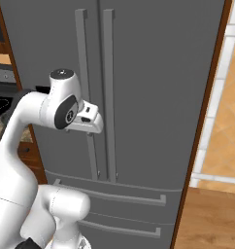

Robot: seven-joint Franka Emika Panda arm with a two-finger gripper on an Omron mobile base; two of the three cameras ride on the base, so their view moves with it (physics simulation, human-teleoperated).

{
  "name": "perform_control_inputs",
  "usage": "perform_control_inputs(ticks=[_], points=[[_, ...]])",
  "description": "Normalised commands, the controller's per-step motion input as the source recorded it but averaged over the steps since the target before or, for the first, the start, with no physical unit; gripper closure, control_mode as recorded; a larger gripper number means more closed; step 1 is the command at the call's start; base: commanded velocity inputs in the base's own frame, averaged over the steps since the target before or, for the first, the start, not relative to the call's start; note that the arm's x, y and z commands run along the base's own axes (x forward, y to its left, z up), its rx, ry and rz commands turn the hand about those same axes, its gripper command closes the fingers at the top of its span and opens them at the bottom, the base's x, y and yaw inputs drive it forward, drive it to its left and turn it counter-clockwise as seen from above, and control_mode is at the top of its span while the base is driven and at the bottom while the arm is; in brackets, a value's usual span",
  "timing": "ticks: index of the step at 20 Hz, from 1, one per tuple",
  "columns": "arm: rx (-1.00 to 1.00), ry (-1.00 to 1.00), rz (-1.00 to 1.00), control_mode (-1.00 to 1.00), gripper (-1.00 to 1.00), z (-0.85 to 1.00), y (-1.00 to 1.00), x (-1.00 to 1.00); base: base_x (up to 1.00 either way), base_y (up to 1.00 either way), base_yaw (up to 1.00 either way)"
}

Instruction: Grab a lemon wedge from the fridge and one ice cube from the ice bowl, and put them in the glass of lemonade.

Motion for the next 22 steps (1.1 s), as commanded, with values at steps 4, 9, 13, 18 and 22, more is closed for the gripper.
perform_control_inputs(ticks=[4,9,13,18,22], points=[[0.0,0.0,0.0,-1.0,-1.0,-0.11,0.0,0.0,0.0,0.0,0.0],[0.0,0.0,0.0,-1.0,-1.0,-0.05,0.0,0.04,0.0,0.0,0.0],[0.0,0.0,0.0,1.0,-1.0,0.0,0.0,0.0,-0.31,0.0,0.04],[0.0,0.0,0.0,1.0,-1.0,0.0,0.0,0.0,-0.62,0.06,0.04],[0.0,0.0,0.0,1.0,-1.0,0.0,0.0,0.0,-0.16,0.53,0.02]])
